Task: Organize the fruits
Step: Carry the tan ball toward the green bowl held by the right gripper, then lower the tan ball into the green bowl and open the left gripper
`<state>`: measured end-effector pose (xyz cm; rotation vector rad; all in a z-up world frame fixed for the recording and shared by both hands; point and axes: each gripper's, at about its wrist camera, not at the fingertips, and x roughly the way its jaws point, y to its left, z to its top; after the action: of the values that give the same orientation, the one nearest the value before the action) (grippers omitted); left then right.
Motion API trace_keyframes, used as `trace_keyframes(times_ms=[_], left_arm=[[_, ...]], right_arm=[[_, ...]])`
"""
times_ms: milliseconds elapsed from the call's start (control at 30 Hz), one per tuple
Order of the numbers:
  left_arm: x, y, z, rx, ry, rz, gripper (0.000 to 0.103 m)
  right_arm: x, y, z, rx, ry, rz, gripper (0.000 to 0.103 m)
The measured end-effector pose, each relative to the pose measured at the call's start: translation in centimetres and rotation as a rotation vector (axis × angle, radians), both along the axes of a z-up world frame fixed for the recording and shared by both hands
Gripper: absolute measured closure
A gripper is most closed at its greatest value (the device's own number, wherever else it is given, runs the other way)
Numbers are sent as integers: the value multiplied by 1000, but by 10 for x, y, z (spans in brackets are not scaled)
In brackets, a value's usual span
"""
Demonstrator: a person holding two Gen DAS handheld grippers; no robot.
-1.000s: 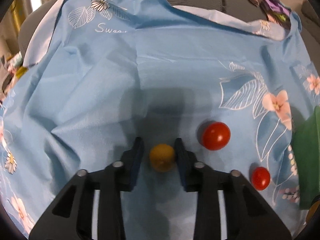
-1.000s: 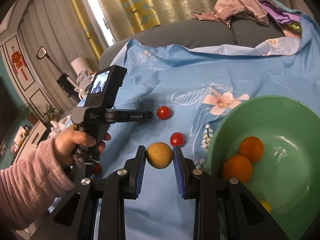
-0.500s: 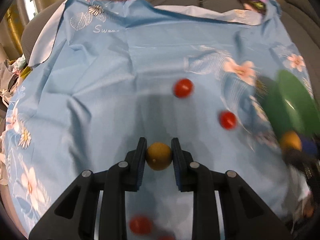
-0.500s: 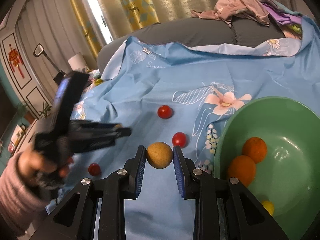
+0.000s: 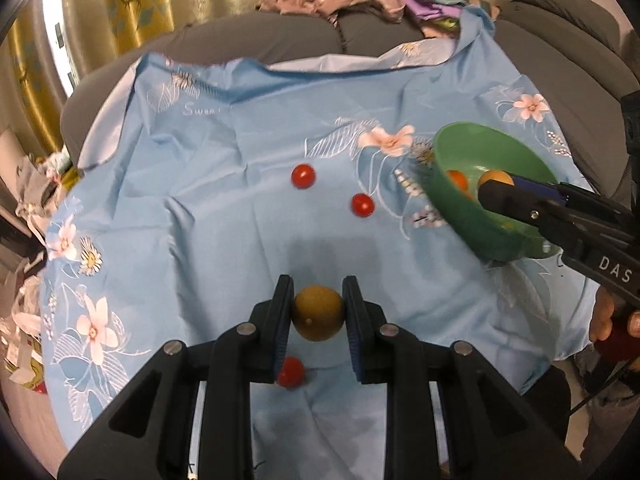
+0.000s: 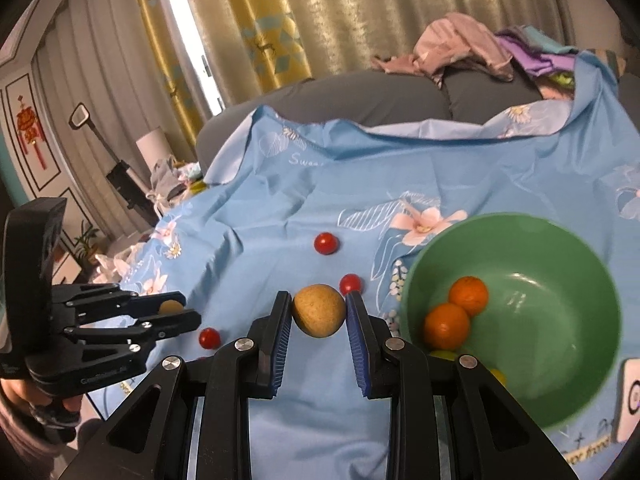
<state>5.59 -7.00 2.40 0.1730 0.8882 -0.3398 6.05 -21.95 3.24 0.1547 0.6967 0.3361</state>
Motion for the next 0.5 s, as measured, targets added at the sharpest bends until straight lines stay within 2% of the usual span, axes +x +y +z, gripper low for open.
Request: trace_keyframes(times_ms=[200, 500], left_arm=[[-17, -12, 21, -22, -38, -43, 78], [-17, -47, 40, -34, -75, -124, 78]], right_arm=[[-18, -11, 15, -9, -37, -37, 74], [-33, -38, 20, -29, -55, -120, 74]])
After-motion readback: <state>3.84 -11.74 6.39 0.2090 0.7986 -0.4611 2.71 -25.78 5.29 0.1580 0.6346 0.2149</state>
